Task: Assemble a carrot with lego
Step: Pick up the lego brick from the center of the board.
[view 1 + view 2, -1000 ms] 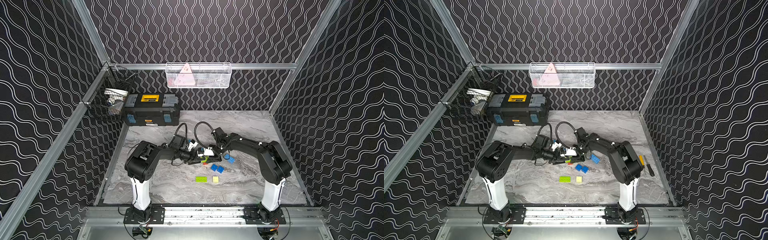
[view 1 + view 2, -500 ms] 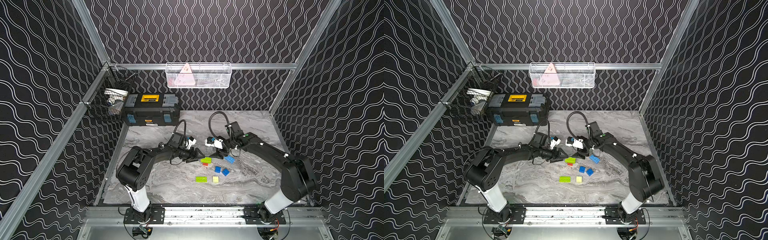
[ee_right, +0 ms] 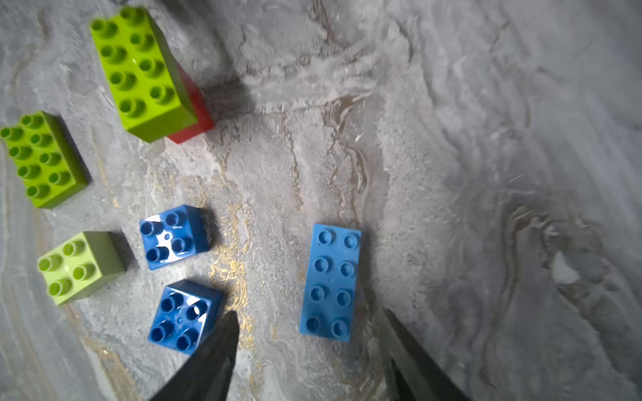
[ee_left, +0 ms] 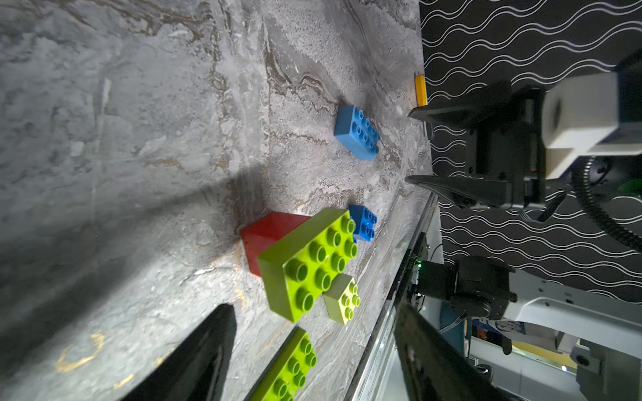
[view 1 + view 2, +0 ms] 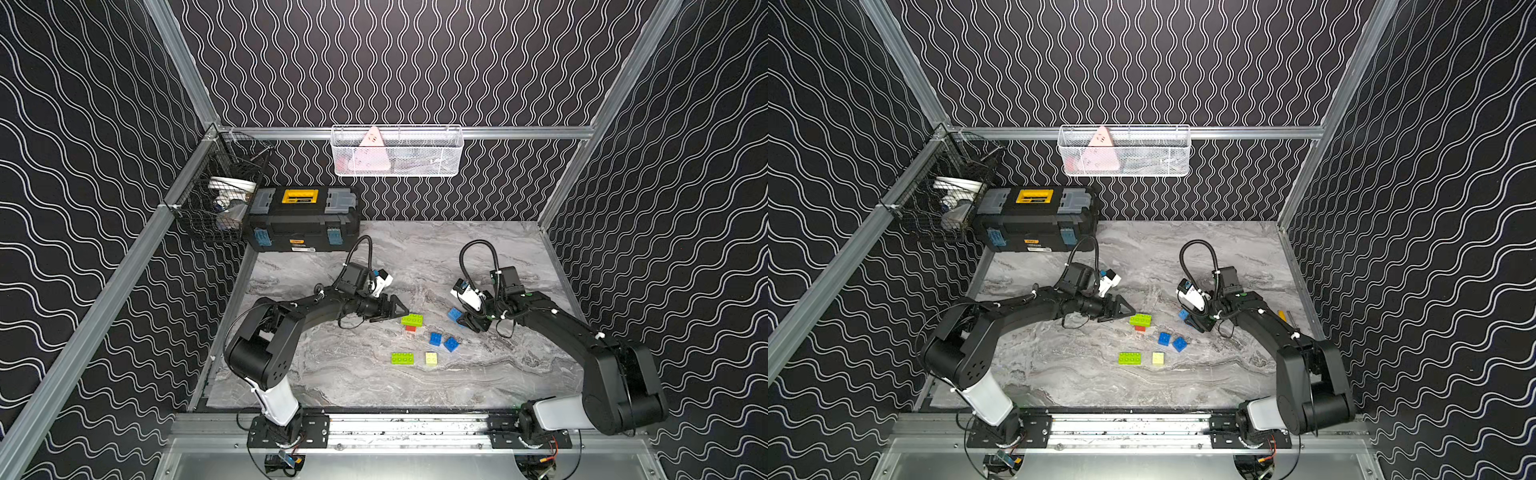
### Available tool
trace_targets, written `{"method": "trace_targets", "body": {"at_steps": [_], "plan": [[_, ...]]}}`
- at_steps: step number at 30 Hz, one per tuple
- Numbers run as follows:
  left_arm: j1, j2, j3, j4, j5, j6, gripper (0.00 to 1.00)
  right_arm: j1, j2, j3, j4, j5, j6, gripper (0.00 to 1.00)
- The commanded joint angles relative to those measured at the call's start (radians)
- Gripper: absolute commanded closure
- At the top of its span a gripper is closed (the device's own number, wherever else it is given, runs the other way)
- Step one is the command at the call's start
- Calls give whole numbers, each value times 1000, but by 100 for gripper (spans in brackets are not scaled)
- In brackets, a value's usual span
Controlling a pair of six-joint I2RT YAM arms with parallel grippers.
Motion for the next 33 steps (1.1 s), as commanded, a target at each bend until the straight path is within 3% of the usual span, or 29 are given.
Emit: {"method": "trace_targets", "body": {"at_steps": [1, 10, 24, 28, 33], "plan": [[0, 1, 7, -25, -9, 46, 22, 0, 57, 2, 96, 23, 56, 33], [0, 18, 12, -16, 2, 34, 22, 2, 209, 74, 67, 41, 6, 39], [0, 40, 12, -6, 21, 15, 23, 2, 244, 92, 37, 49, -34, 54], [0, 45, 13, -4, 25, 12, 23, 3, 235, 98, 17, 35, -54, 74], [0, 54, 26, -41, 4, 20, 23, 27, 127, 98, 22, -43, -67, 76]]}}
